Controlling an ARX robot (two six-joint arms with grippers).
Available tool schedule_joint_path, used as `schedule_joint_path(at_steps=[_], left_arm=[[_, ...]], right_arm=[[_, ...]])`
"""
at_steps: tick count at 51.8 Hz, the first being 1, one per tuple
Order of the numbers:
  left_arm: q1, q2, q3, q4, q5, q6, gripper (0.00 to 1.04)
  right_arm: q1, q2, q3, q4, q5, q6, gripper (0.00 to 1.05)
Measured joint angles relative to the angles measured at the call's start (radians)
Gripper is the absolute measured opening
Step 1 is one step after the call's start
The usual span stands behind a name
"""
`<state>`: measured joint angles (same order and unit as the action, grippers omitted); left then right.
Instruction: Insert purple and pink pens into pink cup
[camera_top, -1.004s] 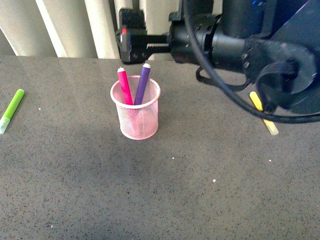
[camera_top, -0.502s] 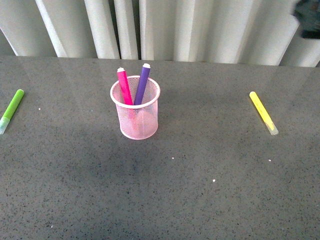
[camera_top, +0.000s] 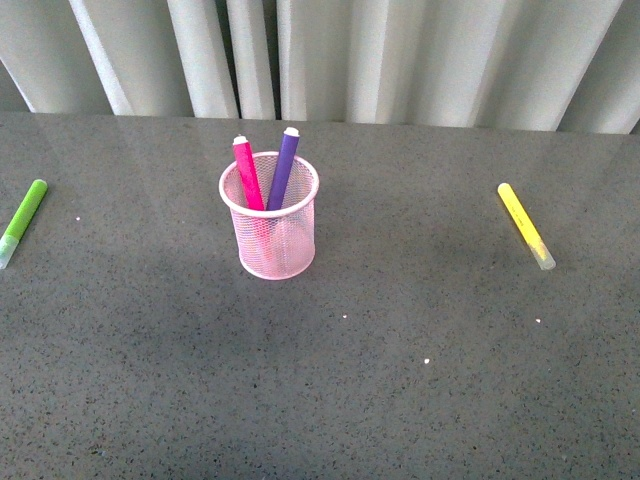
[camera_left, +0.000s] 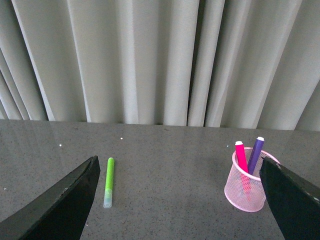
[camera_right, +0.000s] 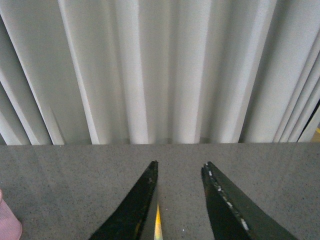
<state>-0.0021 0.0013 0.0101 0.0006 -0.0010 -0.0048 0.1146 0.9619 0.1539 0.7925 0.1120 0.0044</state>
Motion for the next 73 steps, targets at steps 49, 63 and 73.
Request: schedule_joint_path(at_steps=[49, 63, 73], left_arm=[[0.000, 0.000, 0.000, 0.000, 0.000, 0.000, 0.98], [0.000, 0.000, 0.000, 0.000, 0.000, 0.000, 0.98], [0.000, 0.000, 0.000, 0.000, 0.000, 0.000, 0.98]], right_arm=[[-0.112, -0.492, -0.137, -0.328, -0.110, -0.004, 0.03], [-0.112, -0.643, -0.137, -0.471, -0.110, -0.004, 0.03], [-0.112, -0.700, -0.137, -0.527, -0.110, -0.004, 0.03]])
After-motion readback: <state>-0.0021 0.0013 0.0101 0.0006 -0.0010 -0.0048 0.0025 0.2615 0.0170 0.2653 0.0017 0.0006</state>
